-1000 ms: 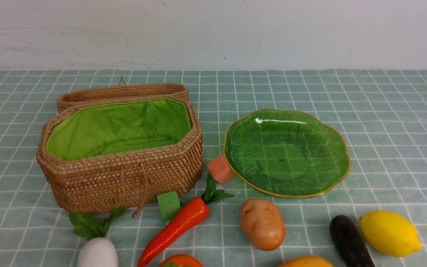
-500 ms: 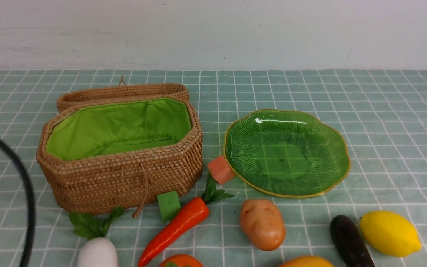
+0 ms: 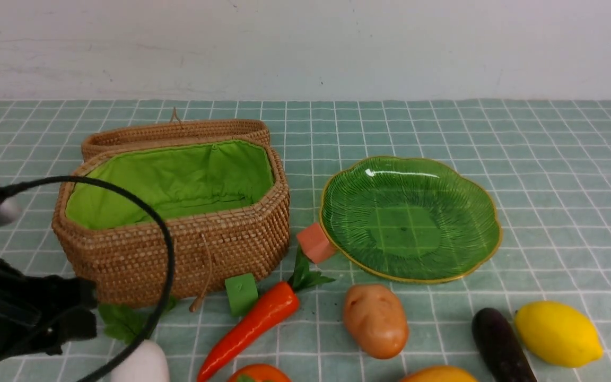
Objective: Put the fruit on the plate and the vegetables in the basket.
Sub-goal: Take a daikon with your left arm and place it on the basket on the left.
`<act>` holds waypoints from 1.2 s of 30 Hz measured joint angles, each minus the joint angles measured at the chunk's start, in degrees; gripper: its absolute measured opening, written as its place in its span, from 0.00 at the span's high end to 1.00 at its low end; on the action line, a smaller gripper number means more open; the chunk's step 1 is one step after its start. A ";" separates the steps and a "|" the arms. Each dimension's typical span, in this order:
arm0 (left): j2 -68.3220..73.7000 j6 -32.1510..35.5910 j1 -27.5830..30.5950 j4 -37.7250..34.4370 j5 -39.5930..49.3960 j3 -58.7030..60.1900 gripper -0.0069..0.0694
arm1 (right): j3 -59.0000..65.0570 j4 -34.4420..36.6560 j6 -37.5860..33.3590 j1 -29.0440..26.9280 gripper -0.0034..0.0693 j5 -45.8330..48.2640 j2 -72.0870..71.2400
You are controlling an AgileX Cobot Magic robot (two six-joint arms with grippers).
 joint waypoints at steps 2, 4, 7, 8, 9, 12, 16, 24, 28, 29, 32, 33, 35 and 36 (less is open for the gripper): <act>2.60 1.60 -3.27 -0.48 0.17 -1.40 0.32 | 0.00 0.00 0.00 0.00 0.62 0.00 0.00; 4.87 1.83 -6.18 0.13 0.17 -1.99 0.21 | 0.00 0.00 0.00 0.00 0.62 0.00 0.00; 10.94 -2.44 -10.50 5.11 -0.49 -2.24 0.06 | 0.00 0.00 0.00 0.00 0.62 0.00 0.00; 11.38 -3.45 -10.50 5.79 -0.59 -2.24 0.06 | 0.00 0.00 0.00 0.00 0.62 0.00 0.00; 13.20 -5.02 -10.93 6.83 -0.92 -2.24 0.05 | 0.00 0.00 0.00 0.00 0.62 0.00 0.00; 21.66 -14.29 -11.39 11.31 -3.39 -2.48 0.04 | 0.00 0.00 0.00 0.00 0.62 0.00 0.00; 28.01 -16.91 -11.39 12.26 -5.23 -2.81 0.14 | 0.00 0.00 0.00 0.00 0.62 0.00 0.00; 24.92 -10.92 -11.43 13.51 11.04 -11.94 0.23 | 0.00 0.00 0.00 0.00 0.62 0.00 0.00; 19.51 -4.64 -11.43 14.43 21.73 -22.60 0.23 | 0.00 0.00 0.00 0.00 0.62 0.00 0.00; 18.71 -3.19 -11.43 14.51 23.03 -25.17 0.23 | 0.00 0.00 0.00 0.00 0.62 0.00 0.00; 17.77 -0.86 -11.43 15.64 24.72 -34.18 0.23 | 0.00 0.00 0.00 0.00 0.62 0.00 0.00; 17.77 -0.77 -11.43 16.18 24.72 -35.57 0.23 | 0.00 0.00 0.00 0.00 0.62 0.00 0.00; 19.94 -1.59 -11.43 20.25 22.88 -44.45 0.23 | 0.00 0.00 0.00 0.00 0.62 0.00 0.00; 21.35 -2.72 -11.43 22.19 21.40 -47.01 0.23 | 0.00 0.00 0.00 0.00 0.62 0.00 0.00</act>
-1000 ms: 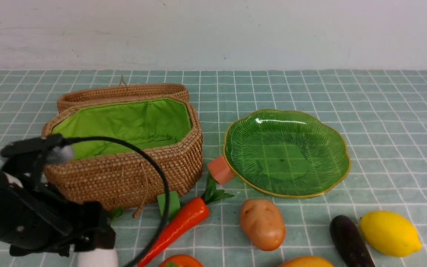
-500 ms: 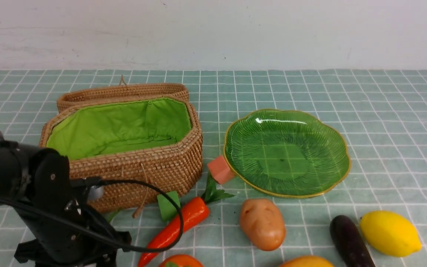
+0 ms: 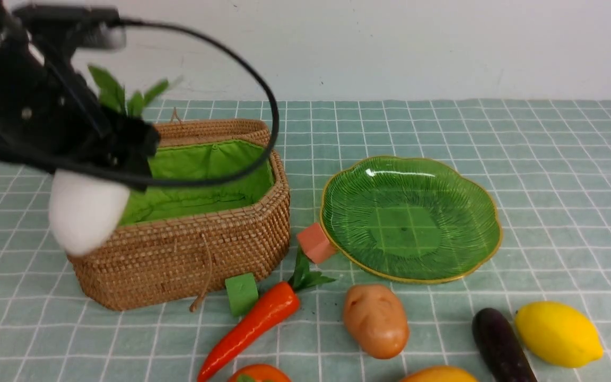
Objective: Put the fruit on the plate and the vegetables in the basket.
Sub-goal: Take a daikon with your left arm and place it on the basket on the left, then use the left arm to grab a carrot and put it into the left basket
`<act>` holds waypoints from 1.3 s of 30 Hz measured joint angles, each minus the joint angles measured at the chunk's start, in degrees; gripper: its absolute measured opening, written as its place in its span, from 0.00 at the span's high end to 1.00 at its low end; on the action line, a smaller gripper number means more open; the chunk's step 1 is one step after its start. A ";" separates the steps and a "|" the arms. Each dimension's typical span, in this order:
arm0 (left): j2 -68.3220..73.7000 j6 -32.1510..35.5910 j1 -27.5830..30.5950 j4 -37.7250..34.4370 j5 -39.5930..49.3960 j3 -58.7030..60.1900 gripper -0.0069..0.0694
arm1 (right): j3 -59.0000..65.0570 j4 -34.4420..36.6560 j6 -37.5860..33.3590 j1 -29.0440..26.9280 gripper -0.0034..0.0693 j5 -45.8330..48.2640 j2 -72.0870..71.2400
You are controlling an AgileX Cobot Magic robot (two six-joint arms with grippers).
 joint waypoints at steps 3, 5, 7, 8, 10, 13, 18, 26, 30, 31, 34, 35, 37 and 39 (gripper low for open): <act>4.73 -4.23 0.00 5.38 -5.72 -4.26 0.23 | 0.00 0.00 0.00 0.00 0.62 0.00 0.00; 7.62 -5.94 0.00 8.08 -9.05 -5.06 0.23 | 0.00 0.00 0.00 0.00 0.62 0.00 0.00; 11.73 -6.96 -0.31 11.72 -11.63 -5.31 0.23 | 0.00 0.00 0.00 0.00 0.62 0.00 0.00; 13.66 -7.19 -0.58 13.05 -11.95 -5.30 0.23 | 0.00 0.00 0.00 0.00 0.62 0.00 0.00; 16.82 -7.33 -1.50 15.66 -12.01 -5.30 0.23 | 0.00 0.00 0.00 0.00 0.62 0.00 0.00; 19.57 -7.45 -2.46 17.06 -13.96 -5.30 0.23 | 0.00 0.00 0.00 0.00 0.62 0.00 0.00; 19.78 -7.45 -2.63 18.01 -15.02 -5.30 0.22 | 0.00 0.00 0.00 0.00 0.62 0.00 0.00; 14.82 -1.45 -2.63 14.60 -10.80 -5.25 0.04 | 0.00 0.00 0.00 0.00 0.62 0.00 0.00; 9.91 4.77 -2.63 11.19 -7.20 -5.25 0.06 | 0.00 0.00 0.00 0.00 0.62 0.00 0.00; 8.58 6.90 -2.63 9.62 -6.28 -5.25 0.07 | 0.00 0.00 0.00 0.00 0.62 0.00 0.00; 4.69 16.01 -3.23 -0.09 -4.46 -4.03 0.12 | 0.00 0.00 0.00 0.00 0.62 0.00 0.00; 3.99 18.16 -3.76 -2.04 -4.18 -3.27 0.13 | 0.00 0.00 0.00 0.00 0.62 0.00 0.00; 3.16 22.05 -5.40 -4.96 -3.81 -1.04 0.14 | 0.00 0.00 0.00 0.00 0.62 0.00 0.00; 3.21 23.50 -7.72 -6.67 -4.18 0.80 0.15 | 0.00 0.00 0.00 0.00 0.62 0.00 0.00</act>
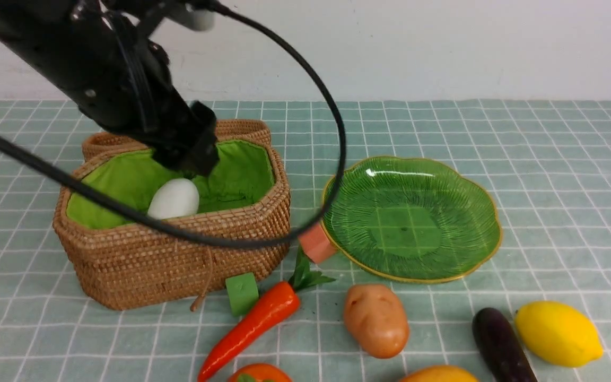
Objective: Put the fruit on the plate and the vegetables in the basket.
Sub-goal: Use the left arm to grab a carrot and put it into the left basket
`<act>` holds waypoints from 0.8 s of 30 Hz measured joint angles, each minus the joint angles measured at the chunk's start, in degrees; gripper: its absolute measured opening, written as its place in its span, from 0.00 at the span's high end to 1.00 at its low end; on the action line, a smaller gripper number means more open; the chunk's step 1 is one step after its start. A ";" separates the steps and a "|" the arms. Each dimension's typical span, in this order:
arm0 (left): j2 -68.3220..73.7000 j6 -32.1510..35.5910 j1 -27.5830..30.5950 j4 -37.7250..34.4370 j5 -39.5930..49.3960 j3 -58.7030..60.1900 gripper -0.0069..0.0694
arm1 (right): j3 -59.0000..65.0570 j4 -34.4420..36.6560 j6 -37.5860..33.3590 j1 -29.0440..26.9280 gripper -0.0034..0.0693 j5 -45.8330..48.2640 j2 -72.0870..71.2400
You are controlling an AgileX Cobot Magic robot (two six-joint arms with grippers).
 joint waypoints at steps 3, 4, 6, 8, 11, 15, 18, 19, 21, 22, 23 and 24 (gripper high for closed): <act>1.35 0.97 -4.03 -0.67 -2.73 4.89 0.15 | 0.00 0.00 0.00 0.00 0.62 0.00 0.00; 2.46 0.97 -6.34 -0.32 -4.28 6.74 0.15 | 0.00 0.00 0.00 0.00 0.62 0.00 0.00; 4.12 0.36 -8.10 0.35 -5.88 8.29 0.15 | 0.00 0.00 0.00 0.00 0.62 0.00 0.00; 8.03 -1.12 -11.18 3.41 -8.36 9.32 0.15 | 0.00 0.00 0.00 0.00 0.62 0.00 0.00; 12.85 -1.87 -13.48 8.12 -11.06 9.36 0.15 | 0.00 0.00 0.00 0.00 0.62 0.00 0.00; 18.66 -2.04 -14.13 11.97 -14.88 9.36 0.15 | 0.00 0.00 0.00 0.00 0.62 0.00 0.00; 20.50 -2.05 -14.13 13.15 -16.45 9.36 0.15 | 0.00 0.00 0.00 0.00 0.62 0.00 0.00; 21.81 -2.05 -14.13 13.52 -17.28 9.36 0.16 | 0.00 0.00 0.00 0.00 0.62 0.00 0.00; 22.37 -2.05 -14.13 13.52 -17.87 9.36 0.16 | 0.00 0.00 0.00 0.00 0.62 0.00 0.00; 22.61 -2.10 -14.13 13.52 -18.07 9.36 0.16 | 0.00 0.00 0.00 0.00 0.62 0.00 0.00; 22.72 -2.10 -14.13 13.52 -18.20 9.36 0.16 | 0.00 0.00 0.00 0.00 0.62 0.00 0.00; 22.76 -2.17 -14.13 13.52 -18.20 9.36 0.16 | 0.00 0.00 0.00 0.00 0.62 0.00 0.00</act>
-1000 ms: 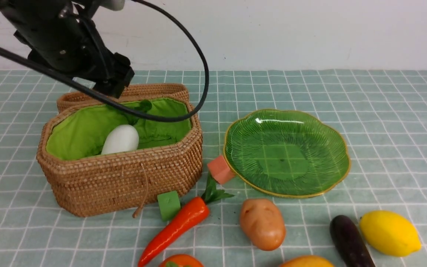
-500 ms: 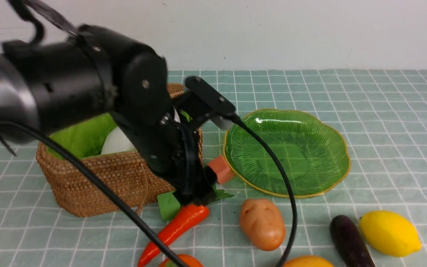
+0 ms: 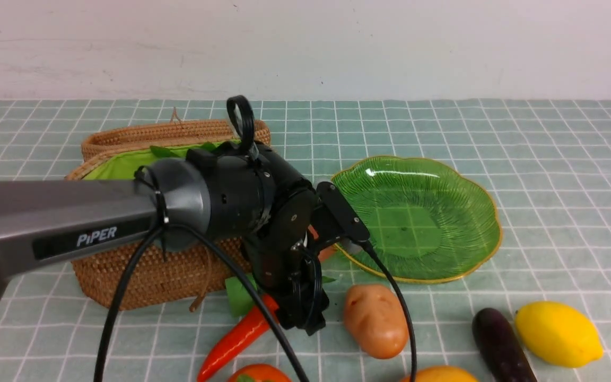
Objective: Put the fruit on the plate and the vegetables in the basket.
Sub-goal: Use the left arm to grab a carrot and put it into the left basket
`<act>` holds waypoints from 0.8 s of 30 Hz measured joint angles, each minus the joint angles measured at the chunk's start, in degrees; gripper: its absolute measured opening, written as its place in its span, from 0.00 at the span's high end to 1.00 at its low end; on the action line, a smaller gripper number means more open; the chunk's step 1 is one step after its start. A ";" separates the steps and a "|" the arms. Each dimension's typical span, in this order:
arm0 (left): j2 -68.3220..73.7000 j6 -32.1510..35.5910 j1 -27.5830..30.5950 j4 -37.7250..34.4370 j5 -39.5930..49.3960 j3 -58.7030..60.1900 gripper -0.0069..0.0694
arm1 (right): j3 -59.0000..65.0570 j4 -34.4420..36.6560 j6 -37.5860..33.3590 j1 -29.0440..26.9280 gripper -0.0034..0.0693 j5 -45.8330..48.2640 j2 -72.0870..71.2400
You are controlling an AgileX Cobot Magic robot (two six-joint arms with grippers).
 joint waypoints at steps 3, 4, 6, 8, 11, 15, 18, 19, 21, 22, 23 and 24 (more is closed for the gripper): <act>0.21 -0.04 0.06 0.00 -0.13 0.00 0.18 | 0.00 0.00 0.00 0.00 0.62 0.00 0.00; 0.21 -0.04 0.06 0.00 -0.13 0.00 0.19 | 0.00 0.00 0.00 0.00 0.62 0.00 0.00; 0.30 -0.04 0.06 0.00 -0.13 0.00 0.22 | 0.00 0.00 0.00 0.00 0.62 0.00 0.00; 0.43 -0.04 0.06 0.00 -0.13 0.00 0.28 | 0.00 0.00 0.00 0.00 0.62 0.00 0.00; 0.49 -0.04 0.06 -0.18 0.60 0.00 0.46 | 0.00 0.00 0.00 0.00 0.62 0.00 0.00; 0.10 -0.04 0.06 0.20 0.79 -0.18 0.75 | 0.00 0.00 0.00 0.00 0.62 0.00 0.00; -0.24 -0.04 0.06 0.05 0.91 -0.25 0.93 | 0.00 0.00 0.00 0.00 0.62 0.00 0.00; -0.24 -0.04 0.06 -0.07 1.14 -0.37 0.93 | 0.00 0.00 0.00 0.00 0.62 0.00 0.00; -0.24 -0.04 0.06 -0.44 1.73 -0.74 0.93 | 0.00 0.00 0.00 0.00 0.62 0.00 0.00; -0.24 -0.04 0.06 -0.45 1.88 -0.73 0.93 | 0.00 0.00 0.00 0.00 0.62 0.00 0.00; -0.24 -0.04 0.06 -1.04 2.48 -1.03 0.93 | 0.00 0.00 0.00 0.00 0.62 0.00 0.00; -0.24 -0.04 0.06 -1.35 2.86 -1.32 0.93 | 0.00 0.00 0.00 0.00 0.62 0.00 0.00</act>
